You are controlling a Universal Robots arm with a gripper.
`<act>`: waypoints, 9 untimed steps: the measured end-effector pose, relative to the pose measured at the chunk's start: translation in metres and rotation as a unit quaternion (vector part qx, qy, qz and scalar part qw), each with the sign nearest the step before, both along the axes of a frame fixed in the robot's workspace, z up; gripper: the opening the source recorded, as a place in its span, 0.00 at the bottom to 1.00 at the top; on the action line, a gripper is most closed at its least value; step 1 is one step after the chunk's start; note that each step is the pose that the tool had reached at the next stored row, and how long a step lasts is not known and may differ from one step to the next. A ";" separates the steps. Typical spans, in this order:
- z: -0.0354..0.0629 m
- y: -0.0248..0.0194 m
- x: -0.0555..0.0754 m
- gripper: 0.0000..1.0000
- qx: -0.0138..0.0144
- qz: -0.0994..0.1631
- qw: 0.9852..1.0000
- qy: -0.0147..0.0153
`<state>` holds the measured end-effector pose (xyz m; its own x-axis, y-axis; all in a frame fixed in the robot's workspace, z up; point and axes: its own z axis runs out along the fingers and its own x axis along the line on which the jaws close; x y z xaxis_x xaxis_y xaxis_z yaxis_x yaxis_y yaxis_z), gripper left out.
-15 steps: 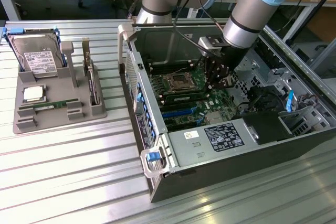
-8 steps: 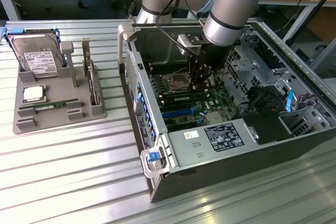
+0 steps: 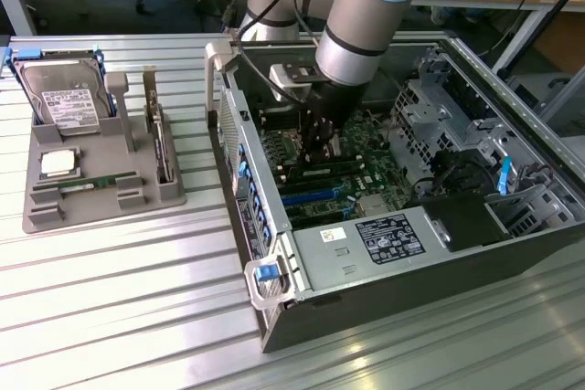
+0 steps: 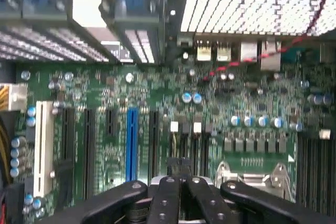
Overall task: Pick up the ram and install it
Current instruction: 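Press down the ram until it locks into place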
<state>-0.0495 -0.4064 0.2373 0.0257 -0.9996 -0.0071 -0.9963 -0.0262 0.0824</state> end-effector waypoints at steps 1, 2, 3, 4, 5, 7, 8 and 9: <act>-0.0007 -0.0001 -0.004 0.11 0.000 0.000 1.000 0.000; -0.0015 -0.0001 -0.004 0.11 0.000 0.000 1.000 0.000; -0.0036 -0.0002 -0.004 0.11 0.000 0.000 1.000 0.000; -0.0064 -0.0003 -0.004 0.11 0.000 0.000 1.000 0.000; -0.0088 -0.0005 -0.004 0.11 0.000 0.000 1.000 0.000; 0.0099 -0.0004 -0.004 0.11 0.001 0.000 1.000 -0.001; 0.0134 -0.0003 -0.003 0.11 0.001 0.000 1.000 -0.001; 0.0135 -0.0004 0.000 0.11 0.001 0.000 1.000 -0.001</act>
<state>-0.0496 -0.4069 0.2508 0.0263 -0.9996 -0.0092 -0.9963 -0.0270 0.0813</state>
